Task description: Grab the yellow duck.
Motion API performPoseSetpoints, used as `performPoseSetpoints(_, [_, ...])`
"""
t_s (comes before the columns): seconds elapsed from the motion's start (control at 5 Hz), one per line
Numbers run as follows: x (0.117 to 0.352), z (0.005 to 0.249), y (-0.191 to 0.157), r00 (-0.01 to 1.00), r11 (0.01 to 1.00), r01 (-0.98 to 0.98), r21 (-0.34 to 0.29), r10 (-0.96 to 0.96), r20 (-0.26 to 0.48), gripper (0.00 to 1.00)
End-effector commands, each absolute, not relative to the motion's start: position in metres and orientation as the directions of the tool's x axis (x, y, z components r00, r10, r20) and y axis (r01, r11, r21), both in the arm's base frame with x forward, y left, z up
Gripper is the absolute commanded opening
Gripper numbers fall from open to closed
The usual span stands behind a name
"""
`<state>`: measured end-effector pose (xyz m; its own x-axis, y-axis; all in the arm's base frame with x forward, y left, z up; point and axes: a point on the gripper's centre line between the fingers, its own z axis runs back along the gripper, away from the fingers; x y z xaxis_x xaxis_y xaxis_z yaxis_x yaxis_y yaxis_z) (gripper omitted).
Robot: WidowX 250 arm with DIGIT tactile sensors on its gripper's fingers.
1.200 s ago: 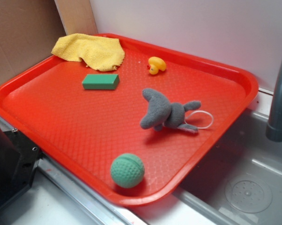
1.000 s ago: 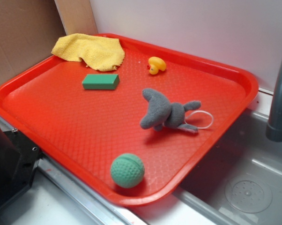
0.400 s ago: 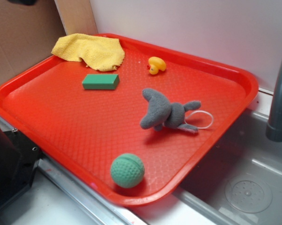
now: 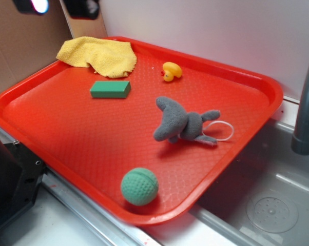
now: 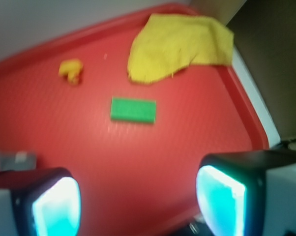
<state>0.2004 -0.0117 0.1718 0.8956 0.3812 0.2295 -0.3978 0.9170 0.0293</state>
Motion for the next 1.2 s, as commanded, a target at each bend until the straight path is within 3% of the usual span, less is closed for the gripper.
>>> performPoseSetpoints(0.0, [0.244,0.147,-0.014,0.861,0.91,-0.415,0.004,0.391,0.326,1.0])
performPoseSetpoints(0.6, [0.318,0.076,-0.001,0.875,0.919,-0.392,-0.048,0.388,0.289,1.0])
performPoseSetpoints(1.0, [0.353,0.05,-0.006,0.922,0.954,-0.294,-0.053,0.298,0.248,1.0])
